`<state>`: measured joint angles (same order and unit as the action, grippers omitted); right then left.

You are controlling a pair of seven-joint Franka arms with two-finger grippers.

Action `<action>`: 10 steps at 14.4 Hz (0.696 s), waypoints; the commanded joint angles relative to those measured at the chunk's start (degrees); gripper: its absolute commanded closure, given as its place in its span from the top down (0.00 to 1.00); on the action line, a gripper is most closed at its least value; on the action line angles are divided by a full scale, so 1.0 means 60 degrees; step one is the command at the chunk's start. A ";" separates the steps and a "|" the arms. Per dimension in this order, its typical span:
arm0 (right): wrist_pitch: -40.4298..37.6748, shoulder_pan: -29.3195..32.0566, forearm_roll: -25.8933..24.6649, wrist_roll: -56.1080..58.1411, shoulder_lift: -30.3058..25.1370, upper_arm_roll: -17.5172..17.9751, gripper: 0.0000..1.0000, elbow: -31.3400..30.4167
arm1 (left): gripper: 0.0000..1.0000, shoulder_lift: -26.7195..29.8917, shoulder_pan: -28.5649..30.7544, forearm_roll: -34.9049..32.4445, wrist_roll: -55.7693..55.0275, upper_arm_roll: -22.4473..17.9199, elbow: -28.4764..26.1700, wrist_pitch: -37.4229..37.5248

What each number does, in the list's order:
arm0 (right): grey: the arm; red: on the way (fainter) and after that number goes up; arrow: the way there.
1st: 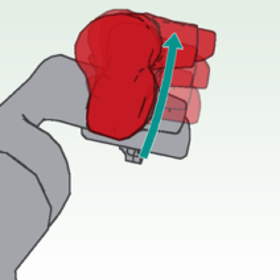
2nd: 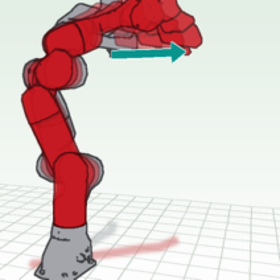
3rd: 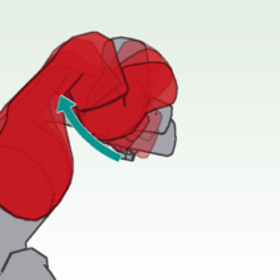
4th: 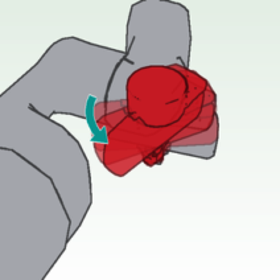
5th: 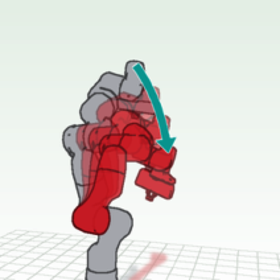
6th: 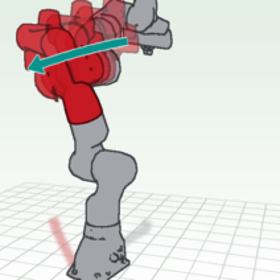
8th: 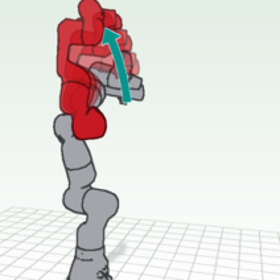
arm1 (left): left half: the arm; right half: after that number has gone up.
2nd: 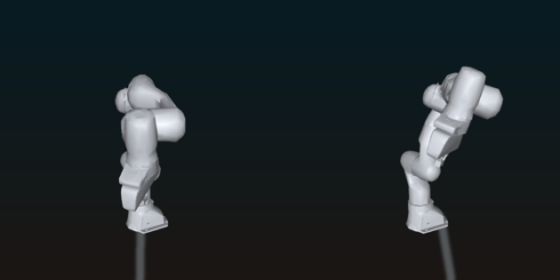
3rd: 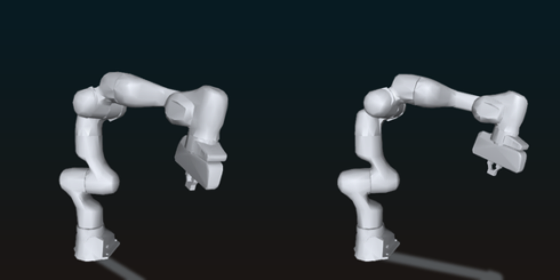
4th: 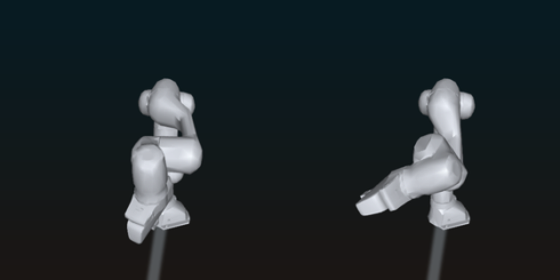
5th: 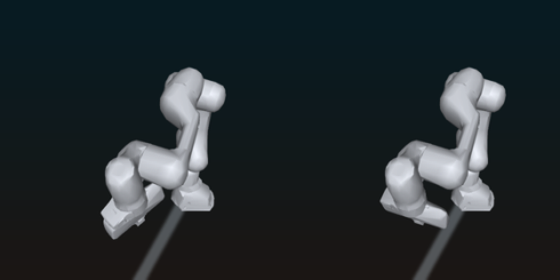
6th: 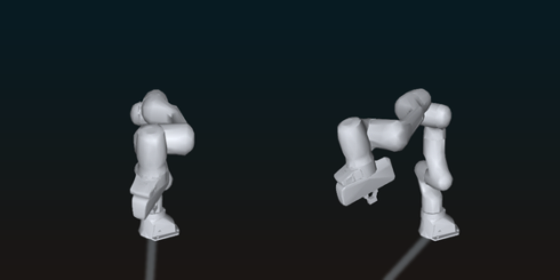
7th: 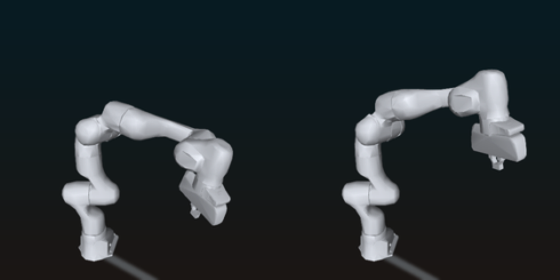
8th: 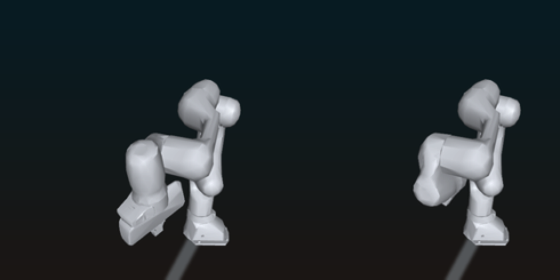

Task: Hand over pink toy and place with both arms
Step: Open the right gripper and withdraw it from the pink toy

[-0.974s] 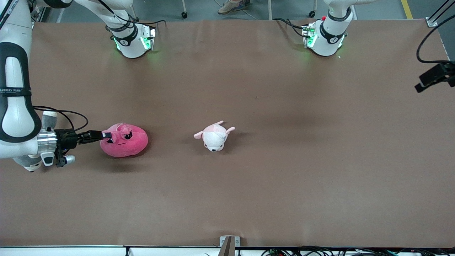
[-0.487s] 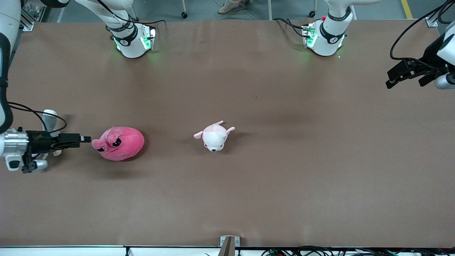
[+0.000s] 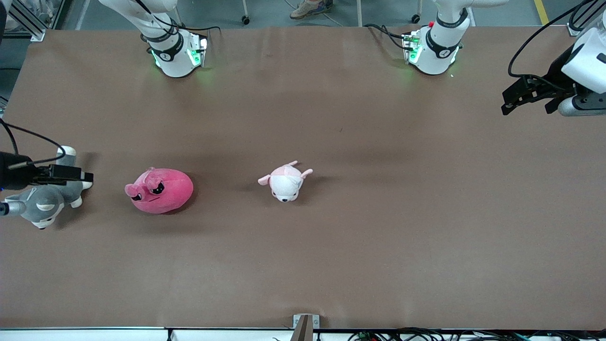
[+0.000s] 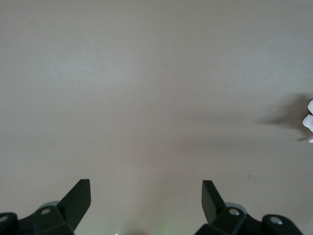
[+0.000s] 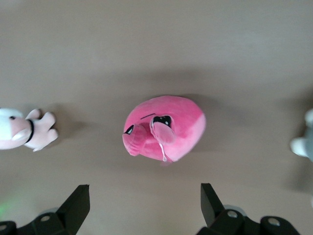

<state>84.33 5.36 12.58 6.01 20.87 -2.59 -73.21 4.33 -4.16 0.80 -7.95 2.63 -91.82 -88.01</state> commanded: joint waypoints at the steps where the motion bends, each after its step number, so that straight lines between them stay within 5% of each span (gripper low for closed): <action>1: 0.0065 -0.0364 -0.1228 -0.0737 -0.0766 0.0022 1.00 -0.0192 | 1.00 0.0186 -0.0068 -0.0016 0.0080 -0.0044 -0.0179 -0.0113; 10: 0.0314 -0.0277 -0.2020 -0.0707 -0.1236 -0.0023 1.00 0.0453 | 1.00 0.0245 -0.0024 -0.0060 0.0065 -0.0058 -0.0121 -0.0010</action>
<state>85.91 3.81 3.40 2.54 13.85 -3.48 -70.57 4.49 -4.17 0.80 -7.95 2.49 -91.87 -88.02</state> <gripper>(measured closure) 0.000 0.000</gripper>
